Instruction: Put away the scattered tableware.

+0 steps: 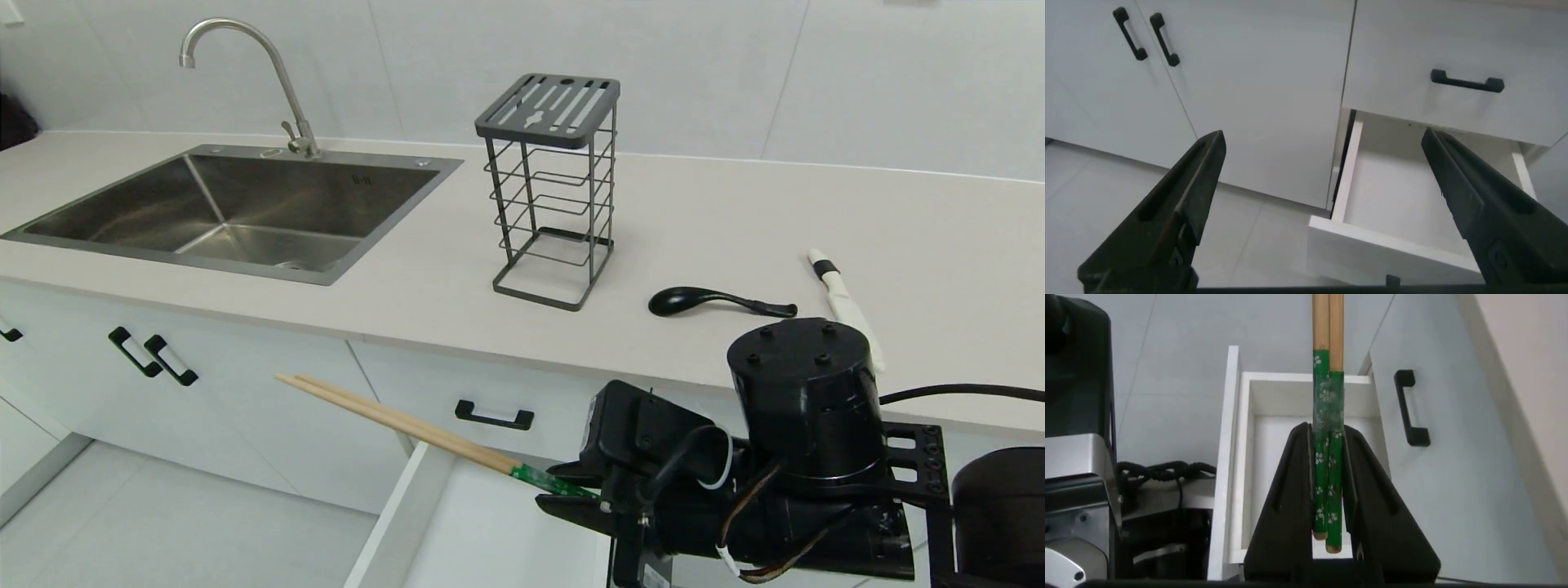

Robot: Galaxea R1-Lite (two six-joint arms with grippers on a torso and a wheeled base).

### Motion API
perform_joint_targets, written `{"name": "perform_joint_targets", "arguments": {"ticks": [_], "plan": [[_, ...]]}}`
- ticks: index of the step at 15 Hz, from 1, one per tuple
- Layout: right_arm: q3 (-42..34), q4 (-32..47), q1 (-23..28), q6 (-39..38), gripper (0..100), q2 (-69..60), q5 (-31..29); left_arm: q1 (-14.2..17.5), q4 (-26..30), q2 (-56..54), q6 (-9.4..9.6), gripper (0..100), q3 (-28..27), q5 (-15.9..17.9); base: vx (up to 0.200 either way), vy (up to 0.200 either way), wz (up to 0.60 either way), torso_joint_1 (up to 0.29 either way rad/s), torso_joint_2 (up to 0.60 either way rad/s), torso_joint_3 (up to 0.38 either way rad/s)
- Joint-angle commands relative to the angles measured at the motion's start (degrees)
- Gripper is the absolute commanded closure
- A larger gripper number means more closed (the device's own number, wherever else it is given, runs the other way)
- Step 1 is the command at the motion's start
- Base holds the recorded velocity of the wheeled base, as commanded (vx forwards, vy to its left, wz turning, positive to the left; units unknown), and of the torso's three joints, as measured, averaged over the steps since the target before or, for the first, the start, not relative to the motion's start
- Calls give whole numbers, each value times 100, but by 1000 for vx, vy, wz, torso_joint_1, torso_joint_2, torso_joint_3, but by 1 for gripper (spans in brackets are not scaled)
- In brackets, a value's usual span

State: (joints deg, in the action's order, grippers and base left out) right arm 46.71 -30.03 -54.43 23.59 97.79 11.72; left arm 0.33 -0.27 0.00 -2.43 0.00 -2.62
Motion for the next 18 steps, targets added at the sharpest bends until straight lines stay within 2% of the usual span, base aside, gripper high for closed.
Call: {"name": "perform_joint_targets", "arguments": {"ticks": [1, 11, 14, 17, 18], "plan": [[22, -3, -32, 5, 100, -15, -3, 2, -8, 0, -4, 0, 0, -2, 0, 0, 0, -251, 496, 227], [250, 665, -235, 14, 100, -182, 15, 2, -8, 0, -4, 0, 0, -2, 0, 0, 0, -253, 456, 196], [514, 1218, -226, 23, 100, -129, -3, 2, -8, 0, -4, 0, 0, -2, 0, 0, 0, -256, 326, 123], [1033, 2546, -199, -39, 100, -190, -512, 2, -8, 0, -4, 0, 0, -2, 0, 0, 0, -193, 308, 126], [1200, 2625, -208, -56, 100, -85, -635, 2, -8, 0, -4, 0, 0, -2, 0, 0, 0, -61, 286, 115]]}}
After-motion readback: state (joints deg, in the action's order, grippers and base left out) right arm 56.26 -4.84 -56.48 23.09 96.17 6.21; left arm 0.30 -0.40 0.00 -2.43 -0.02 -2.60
